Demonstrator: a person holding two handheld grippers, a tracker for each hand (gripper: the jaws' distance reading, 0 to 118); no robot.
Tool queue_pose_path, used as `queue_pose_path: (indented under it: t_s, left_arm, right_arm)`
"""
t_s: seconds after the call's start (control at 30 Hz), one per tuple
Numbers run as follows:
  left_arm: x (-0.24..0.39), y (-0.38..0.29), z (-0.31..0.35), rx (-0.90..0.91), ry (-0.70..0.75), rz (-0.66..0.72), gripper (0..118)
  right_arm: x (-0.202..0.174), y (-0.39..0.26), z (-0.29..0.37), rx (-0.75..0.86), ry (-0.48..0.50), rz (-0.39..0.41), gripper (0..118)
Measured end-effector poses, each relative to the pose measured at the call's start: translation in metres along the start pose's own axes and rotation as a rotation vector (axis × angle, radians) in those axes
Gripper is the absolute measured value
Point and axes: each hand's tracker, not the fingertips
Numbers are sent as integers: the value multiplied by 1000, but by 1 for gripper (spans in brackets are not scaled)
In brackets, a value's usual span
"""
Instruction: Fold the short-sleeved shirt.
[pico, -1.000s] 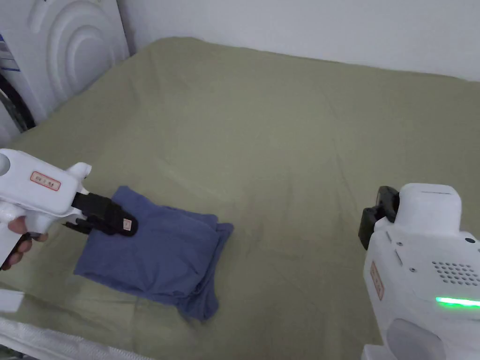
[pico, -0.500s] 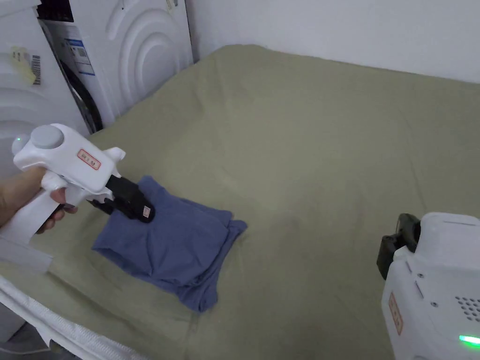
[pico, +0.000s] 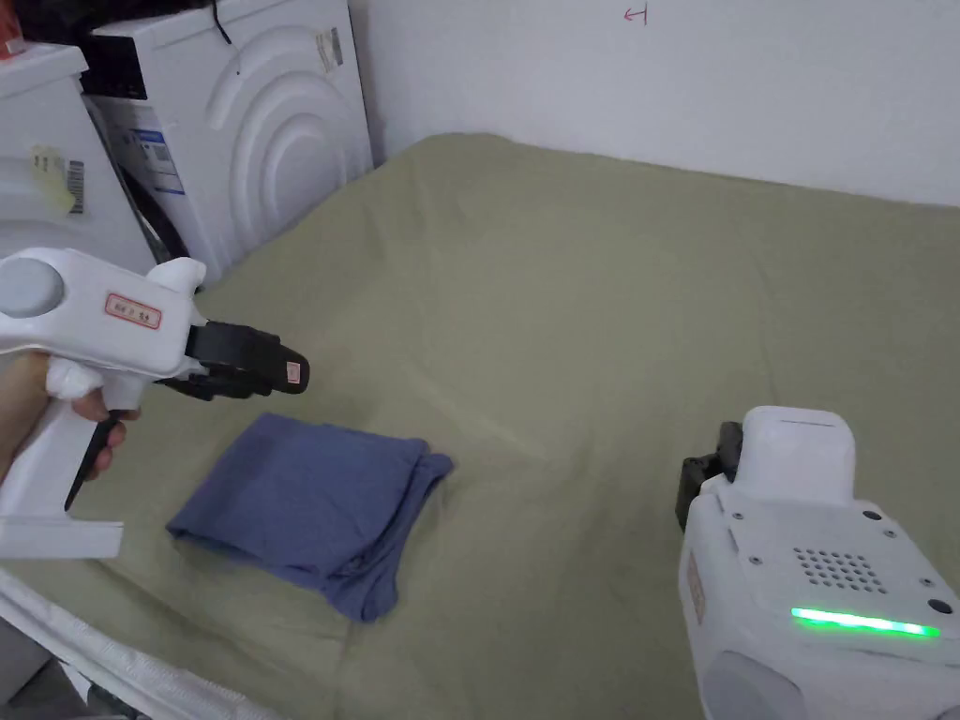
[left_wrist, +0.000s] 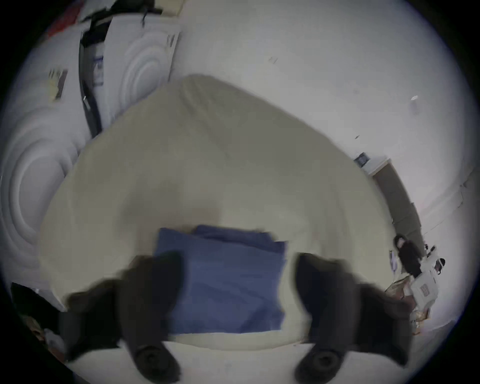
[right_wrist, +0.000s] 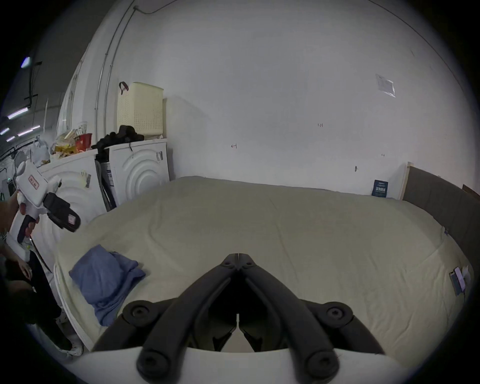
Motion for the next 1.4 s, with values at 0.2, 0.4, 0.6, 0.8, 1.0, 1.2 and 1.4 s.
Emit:
queue_pose_path:
  t_s: [0.2, 0.4, 0.6, 0.8, 1.0, 1.2, 1.4]
  left_arm:
    - [158, -53, -26, 120, -172, -36, 0]
    - [330, -104, -41, 404, 46, -254, 0]
    - [442, -146, -39, 639, 134, -410, 0]
    - [491, -165, -31, 694, 190, -471, 0]
    - [503, -170, -26, 683, 185, -457, 0]
    - [506, -169, -17, 709, 178, -451, 0]
    - [500, -166, -13, 714, 195, -428, 5]
  right_arm:
    - [61, 16, 49, 18, -24, -5, 0]
    - [144, 21, 97, 37, -118, -2, 0]
    - [209, 28, 132, 57, -197, 23, 0]
    - [237, 43, 158, 114, -251, 34, 0]
    - [240, 49, 168, 152, -273, 20, 0]
    - [241, 50, 171, 163, -281, 9, 0]
    - [238, 55, 173, 179, -290, 12, 0]
